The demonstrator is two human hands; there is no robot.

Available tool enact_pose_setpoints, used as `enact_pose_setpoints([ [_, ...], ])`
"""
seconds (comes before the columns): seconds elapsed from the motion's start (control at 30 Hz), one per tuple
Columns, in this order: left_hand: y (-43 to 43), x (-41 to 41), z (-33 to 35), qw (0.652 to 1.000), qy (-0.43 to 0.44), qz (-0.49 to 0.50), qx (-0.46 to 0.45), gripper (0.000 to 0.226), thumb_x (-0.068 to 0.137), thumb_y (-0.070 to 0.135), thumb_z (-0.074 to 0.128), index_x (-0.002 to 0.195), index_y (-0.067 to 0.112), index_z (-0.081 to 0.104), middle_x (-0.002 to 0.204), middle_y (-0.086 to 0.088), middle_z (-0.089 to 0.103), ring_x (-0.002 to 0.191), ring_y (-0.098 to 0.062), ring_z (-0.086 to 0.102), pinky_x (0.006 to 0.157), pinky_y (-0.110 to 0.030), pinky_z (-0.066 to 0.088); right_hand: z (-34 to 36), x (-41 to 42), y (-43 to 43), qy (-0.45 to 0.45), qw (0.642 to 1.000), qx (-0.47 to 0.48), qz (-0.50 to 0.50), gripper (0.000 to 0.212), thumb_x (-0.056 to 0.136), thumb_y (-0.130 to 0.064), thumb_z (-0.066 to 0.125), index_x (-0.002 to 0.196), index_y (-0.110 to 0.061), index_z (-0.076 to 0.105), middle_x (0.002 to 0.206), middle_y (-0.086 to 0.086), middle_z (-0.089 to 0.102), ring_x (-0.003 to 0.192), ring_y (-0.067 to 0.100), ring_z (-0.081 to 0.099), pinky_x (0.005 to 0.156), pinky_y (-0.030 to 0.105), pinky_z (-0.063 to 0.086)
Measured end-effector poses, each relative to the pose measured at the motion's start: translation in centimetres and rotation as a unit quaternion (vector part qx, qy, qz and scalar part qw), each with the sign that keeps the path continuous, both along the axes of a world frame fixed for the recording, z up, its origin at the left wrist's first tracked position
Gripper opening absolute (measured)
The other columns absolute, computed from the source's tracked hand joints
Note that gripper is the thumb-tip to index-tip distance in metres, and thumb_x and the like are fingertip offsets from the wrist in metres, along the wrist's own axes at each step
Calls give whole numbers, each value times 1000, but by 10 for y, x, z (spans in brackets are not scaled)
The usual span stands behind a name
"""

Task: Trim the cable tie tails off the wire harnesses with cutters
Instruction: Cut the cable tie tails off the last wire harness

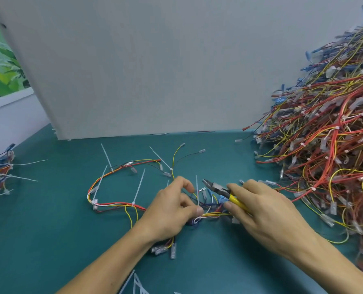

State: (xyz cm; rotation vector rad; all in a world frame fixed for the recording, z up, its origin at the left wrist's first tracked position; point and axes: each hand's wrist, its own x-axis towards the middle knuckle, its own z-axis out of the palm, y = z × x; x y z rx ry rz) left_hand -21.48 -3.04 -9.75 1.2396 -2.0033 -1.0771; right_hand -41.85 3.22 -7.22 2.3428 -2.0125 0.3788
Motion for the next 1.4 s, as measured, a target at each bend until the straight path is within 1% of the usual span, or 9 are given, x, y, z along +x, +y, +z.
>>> enact_pose_setpoints([
  [0.13, 0, -2, -1, 1000, -16, 2, 1, 26, 82, 15, 70, 94, 26, 50, 69, 7, 72, 59, -5, 59, 63, -19, 45, -3, -3, -2, 21, 1000, 11, 2, 57, 88, -65, 16, 121, -30, 47, 98, -8, 46, 97, 16, 49, 75, 33, 44],
  [0.27, 3, -2, -4, 999, -4, -1, -46, 10, 84, 13, 69, 83, 22, 66, 69, 8, 71, 60, -4, 60, 64, -19, 46, -2, -3, -3, 18, 1000, 14, 7, 57, 86, -67, 15, 117, -31, 48, 95, -9, 45, 96, 16, 48, 73, 34, 44],
  [0.37, 4, -1, -6, 998, 28, -1, -48, 10, 88, 12, 64, 80, 17, 64, 67, 2, 67, 60, -9, 60, 66, -27, 48, 1, -4, -3, 13, 1000, 19, 15, 54, 87, -65, 21, 115, -30, 52, 93, -8, 46, 93, 18, 49, 72, 36, 45],
  [0.53, 0, 1, -7, 997, 74, 4, -32, 7, 88, 10, 64, 84, 15, 64, 76, -9, 69, 66, -18, 58, 72, -39, 51, 8, -9, -1, 22, 999, 14, 26, 33, 88, -46, 49, 109, -25, 63, 90, -5, 52, 88, 24, 52, 69, 37, 47],
  [0.63, 0, 1, -8, 996, 90, -7, -27, 10, 90, 11, 62, 82, 18, 63, 78, -8, 69, 68, -18, 57, 76, -45, 51, 9, -9, 1, 65, 996, 51, 42, 37, 84, -45, 43, 113, -30, 58, 97, -8, 52, 95, 19, 53, 74, 36, 49],
  [0.73, 1, 2, -9, 994, 108, -26, -15, 5, 87, 23, 59, 83, 22, 62, 80, -10, 67, 70, -19, 55, 79, -49, 50, 8, -11, 1, 78, 994, 61, 51, 41, 82, -47, 41, 117, -31, 55, 102, -10, 51, 98, 16, 54, 74, 33, 49],
  [0.9, 2, 2, -10, 993, 98, -40, -42, 6, 84, 28, 55, 84, 24, 60, 77, -7, 64, 70, -27, 55, 77, -48, 48, 8, -12, 0, 84, 993, 54, 66, 41, 84, -47, 42, 120, -32, 55, 103, -10, 50, 96, 15, 53, 74, 31, 48],
  [1.2, 1, 2, -13, 992, 75, -45, -86, 5, 85, 28, 55, 83, 27, 59, 69, 10, 57, 65, -26, 50, 67, -38, 45, 6, -12, 1, 92, 992, 33, 74, 38, 89, -50, 38, 117, -31, 54, 99, -8, 49, 93, 18, 54, 73, 32, 49],
  [1.4, 1, 2, -12, 992, 76, -45, -91, 5, 85, 28, 55, 83, 27, 59, 71, 4, 59, 66, -26, 51, 68, -36, 45, 7, -14, 1, 79, 993, 35, 78, 40, 86, -51, 40, 120, -34, 53, 98, -10, 50, 91, 15, 54, 72, 30, 48],
])
